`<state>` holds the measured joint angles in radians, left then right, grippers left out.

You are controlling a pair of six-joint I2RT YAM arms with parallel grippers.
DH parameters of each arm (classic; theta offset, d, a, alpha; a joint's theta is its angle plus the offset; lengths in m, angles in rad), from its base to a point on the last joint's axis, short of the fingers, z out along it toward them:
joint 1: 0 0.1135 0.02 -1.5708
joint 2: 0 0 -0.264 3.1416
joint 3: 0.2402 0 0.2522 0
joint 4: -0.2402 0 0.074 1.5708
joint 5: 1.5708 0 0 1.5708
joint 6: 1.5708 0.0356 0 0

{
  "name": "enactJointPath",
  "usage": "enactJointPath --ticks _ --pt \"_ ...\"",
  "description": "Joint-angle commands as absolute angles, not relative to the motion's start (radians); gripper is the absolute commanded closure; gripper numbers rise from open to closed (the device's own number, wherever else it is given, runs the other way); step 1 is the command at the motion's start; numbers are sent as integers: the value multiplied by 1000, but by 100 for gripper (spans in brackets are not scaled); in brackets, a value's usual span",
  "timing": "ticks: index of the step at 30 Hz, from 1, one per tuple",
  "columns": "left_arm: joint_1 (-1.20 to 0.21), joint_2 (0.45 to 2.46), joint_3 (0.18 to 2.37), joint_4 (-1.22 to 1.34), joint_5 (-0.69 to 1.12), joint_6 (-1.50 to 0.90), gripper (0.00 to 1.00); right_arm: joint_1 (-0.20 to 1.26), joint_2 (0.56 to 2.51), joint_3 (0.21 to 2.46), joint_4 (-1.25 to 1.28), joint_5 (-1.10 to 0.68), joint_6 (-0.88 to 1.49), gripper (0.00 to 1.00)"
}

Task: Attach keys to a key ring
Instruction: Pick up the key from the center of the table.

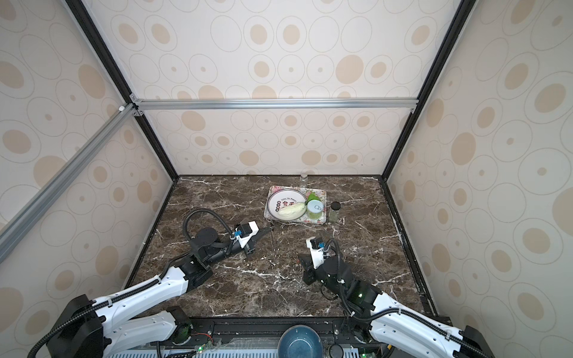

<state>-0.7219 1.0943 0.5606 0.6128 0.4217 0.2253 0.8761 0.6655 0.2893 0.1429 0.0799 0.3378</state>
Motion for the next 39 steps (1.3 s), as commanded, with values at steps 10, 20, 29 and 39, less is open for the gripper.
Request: enactJointPath --ticks 10,20,29,39 --pt "-728 1097 581 650 456 253 100 880 660 284 290 -125 258 100" --pt "-729 1098 584 638 512 280 100 880 607 370 107 18 192 100" --pt "-732 1114 596 617 578 311 100 881 527 414 11 27 146 100" --pt "-745 1117 601 598 630 349 100 880 547 441 21 -121 120 100"
